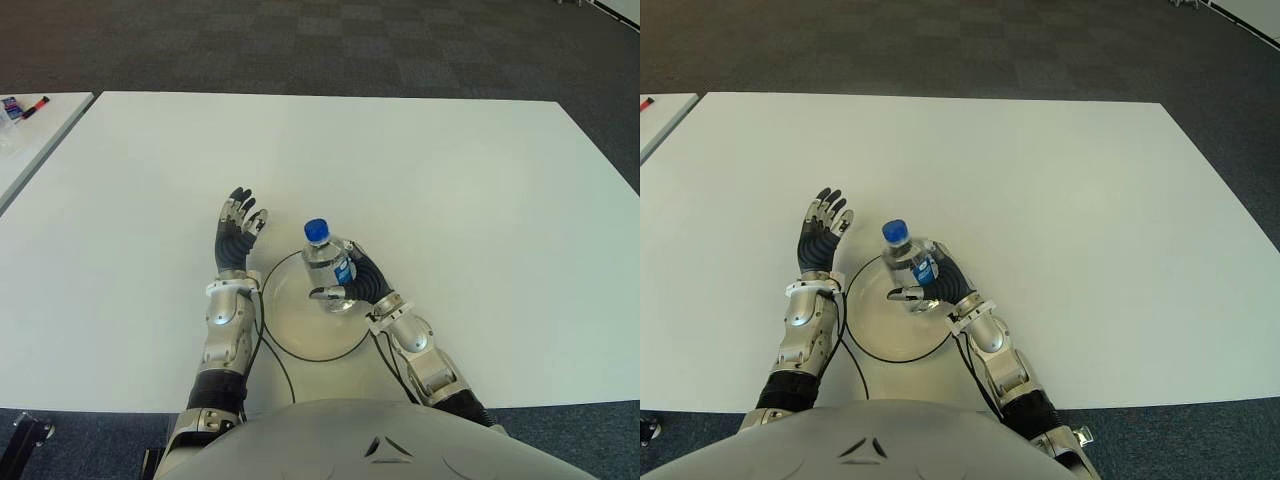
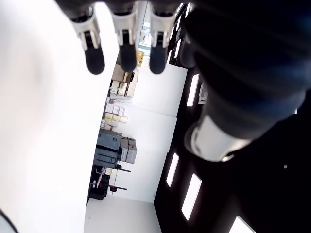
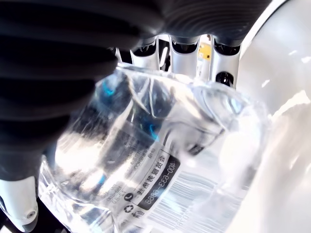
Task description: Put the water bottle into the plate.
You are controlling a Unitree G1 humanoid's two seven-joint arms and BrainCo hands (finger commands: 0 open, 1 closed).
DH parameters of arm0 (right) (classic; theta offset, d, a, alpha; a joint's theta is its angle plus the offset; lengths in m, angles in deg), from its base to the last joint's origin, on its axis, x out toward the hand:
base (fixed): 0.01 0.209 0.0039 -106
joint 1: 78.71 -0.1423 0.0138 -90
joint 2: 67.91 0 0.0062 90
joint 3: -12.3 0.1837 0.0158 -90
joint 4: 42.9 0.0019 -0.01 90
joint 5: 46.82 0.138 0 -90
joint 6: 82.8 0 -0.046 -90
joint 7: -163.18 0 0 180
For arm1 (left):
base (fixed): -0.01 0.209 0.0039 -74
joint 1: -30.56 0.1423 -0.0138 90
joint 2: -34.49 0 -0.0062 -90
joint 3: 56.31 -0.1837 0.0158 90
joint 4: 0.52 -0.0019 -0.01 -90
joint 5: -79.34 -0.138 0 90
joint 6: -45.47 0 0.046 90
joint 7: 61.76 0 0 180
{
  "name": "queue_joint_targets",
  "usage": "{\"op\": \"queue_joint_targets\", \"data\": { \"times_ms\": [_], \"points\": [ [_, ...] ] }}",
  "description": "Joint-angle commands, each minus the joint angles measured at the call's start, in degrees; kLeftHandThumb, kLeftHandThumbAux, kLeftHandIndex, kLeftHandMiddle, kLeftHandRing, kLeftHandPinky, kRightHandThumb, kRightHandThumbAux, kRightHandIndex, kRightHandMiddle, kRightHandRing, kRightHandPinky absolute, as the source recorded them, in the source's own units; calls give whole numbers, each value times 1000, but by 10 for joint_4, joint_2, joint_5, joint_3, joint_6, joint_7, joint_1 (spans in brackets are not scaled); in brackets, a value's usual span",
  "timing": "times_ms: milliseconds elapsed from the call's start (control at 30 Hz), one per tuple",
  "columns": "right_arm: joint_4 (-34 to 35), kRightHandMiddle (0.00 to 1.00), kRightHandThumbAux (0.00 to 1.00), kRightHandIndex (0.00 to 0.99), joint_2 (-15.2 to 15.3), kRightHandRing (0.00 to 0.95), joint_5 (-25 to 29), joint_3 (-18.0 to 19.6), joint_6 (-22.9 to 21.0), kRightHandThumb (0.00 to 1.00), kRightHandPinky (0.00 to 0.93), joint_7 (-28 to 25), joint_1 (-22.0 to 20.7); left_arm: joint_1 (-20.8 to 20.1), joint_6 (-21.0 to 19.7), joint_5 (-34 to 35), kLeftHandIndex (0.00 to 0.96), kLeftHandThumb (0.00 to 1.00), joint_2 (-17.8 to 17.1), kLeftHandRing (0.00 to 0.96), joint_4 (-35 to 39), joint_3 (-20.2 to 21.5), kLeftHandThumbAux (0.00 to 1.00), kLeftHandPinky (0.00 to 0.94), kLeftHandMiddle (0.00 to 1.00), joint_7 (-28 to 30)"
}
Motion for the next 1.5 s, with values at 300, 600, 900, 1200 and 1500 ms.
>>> {"op": "queue_joint_targets", "data": {
  "times_ms": [300,600,900,1200,1500],
  "points": [
    [-8,277,507,171,-11,280,-11,11,1,662,284,20,-8,9,-4,-1,123,331,33,115,0,-2,798,160,128,-4],
    [-1,204,510,116,-16,199,-22,17,-8,626,216,31,-6,10,0,-7,116,315,30,116,-1,-2,806,162,123,-5],
    [-19,153,486,80,-19,147,-14,29,1,591,191,37,-10,10,2,-6,112,308,29,108,-3,0,802,153,120,0],
    [-24,151,487,73,-19,144,-20,32,17,593,194,48,-14,10,6,-6,112,304,28,107,-5,0,805,153,118,2],
    [-24,154,510,66,-14,142,-31,29,16,574,182,54,-16,9,5,0,113,314,30,107,-6,2,807,159,119,4]
  ]
}}
